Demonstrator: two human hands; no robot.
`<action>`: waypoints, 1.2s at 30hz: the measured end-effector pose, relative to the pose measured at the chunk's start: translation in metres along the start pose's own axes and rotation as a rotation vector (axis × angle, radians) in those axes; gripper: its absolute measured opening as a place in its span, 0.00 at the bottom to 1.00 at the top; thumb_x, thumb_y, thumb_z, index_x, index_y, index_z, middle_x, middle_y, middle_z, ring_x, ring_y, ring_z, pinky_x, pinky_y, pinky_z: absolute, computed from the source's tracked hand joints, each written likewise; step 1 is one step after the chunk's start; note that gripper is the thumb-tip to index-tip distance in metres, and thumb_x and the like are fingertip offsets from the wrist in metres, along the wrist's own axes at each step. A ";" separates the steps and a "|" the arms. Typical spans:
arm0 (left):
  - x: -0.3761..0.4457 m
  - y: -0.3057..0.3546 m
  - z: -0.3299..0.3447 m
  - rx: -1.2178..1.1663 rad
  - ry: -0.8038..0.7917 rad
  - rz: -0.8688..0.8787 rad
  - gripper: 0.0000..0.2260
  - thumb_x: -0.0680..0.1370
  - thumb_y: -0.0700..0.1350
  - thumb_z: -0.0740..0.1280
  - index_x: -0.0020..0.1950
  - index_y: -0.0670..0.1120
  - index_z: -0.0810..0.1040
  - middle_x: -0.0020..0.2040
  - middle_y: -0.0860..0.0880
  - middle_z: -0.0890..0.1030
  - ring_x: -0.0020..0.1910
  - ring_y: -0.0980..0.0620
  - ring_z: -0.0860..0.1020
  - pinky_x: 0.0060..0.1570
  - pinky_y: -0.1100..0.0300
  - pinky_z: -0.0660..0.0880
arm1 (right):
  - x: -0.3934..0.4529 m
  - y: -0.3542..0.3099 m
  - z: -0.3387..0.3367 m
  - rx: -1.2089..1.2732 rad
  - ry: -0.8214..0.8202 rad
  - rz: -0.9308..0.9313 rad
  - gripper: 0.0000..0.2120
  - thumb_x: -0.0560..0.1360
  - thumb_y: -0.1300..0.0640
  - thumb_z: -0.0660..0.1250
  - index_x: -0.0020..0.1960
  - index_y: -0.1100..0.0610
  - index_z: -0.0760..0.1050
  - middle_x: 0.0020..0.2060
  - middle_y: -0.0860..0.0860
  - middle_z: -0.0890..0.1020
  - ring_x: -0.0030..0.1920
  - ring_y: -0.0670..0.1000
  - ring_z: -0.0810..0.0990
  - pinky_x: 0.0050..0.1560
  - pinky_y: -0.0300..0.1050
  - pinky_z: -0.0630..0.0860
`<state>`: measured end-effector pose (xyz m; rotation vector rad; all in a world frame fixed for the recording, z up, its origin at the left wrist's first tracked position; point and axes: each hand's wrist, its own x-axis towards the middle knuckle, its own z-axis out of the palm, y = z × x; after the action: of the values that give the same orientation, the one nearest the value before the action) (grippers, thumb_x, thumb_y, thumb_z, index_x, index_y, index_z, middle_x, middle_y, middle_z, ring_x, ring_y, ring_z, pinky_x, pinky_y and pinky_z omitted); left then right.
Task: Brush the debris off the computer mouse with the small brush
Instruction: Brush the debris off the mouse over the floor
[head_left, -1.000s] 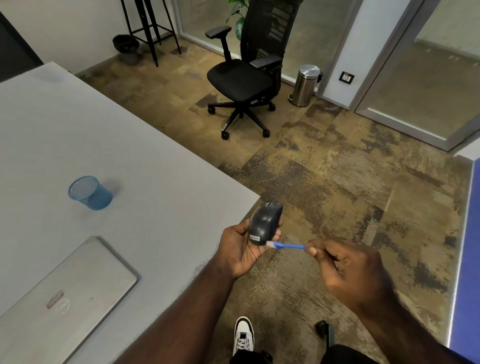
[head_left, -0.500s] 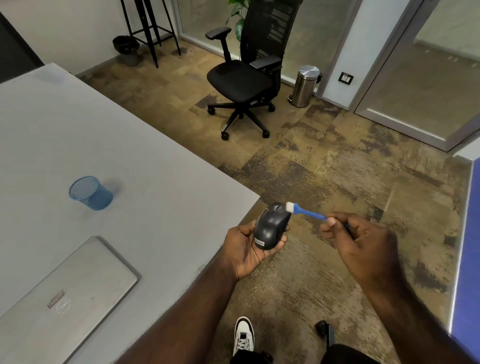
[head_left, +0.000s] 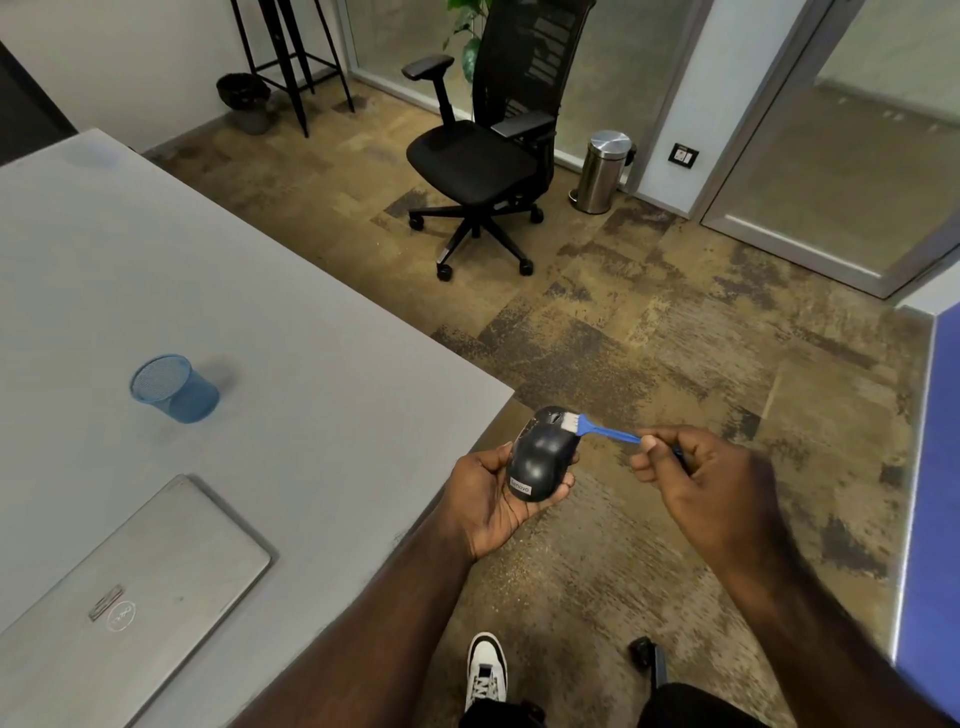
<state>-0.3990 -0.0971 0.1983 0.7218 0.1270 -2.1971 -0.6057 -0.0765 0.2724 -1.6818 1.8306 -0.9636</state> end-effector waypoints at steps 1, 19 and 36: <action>0.001 0.000 -0.001 0.006 0.002 0.001 0.20 0.80 0.42 0.53 0.68 0.35 0.70 0.60 0.30 0.77 0.48 0.37 0.82 0.48 0.46 0.80 | 0.003 0.002 -0.001 -0.025 0.022 0.023 0.07 0.76 0.59 0.67 0.52 0.54 0.82 0.33 0.42 0.84 0.34 0.43 0.84 0.36 0.48 0.84; 0.012 0.001 -0.009 0.135 0.110 0.107 0.19 0.79 0.42 0.55 0.67 0.36 0.71 0.68 0.32 0.72 0.62 0.33 0.73 0.55 0.42 0.76 | -0.002 -0.010 -0.004 -0.149 -0.019 -0.171 0.08 0.75 0.61 0.69 0.53 0.56 0.83 0.40 0.48 0.86 0.37 0.44 0.84 0.36 0.47 0.83; 0.010 -0.006 0.000 0.214 0.074 0.153 0.15 0.79 0.36 0.54 0.57 0.39 0.78 0.51 0.40 0.82 0.48 0.45 0.80 0.53 0.48 0.76 | 0.006 -0.024 0.014 -0.352 -0.163 -0.246 0.09 0.74 0.61 0.70 0.53 0.56 0.83 0.42 0.49 0.87 0.31 0.31 0.70 0.30 0.17 0.63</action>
<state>-0.4089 -0.0994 0.1923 0.9020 -0.1243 -2.0576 -0.5801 -0.0854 0.2822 -2.1685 1.7899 -0.5942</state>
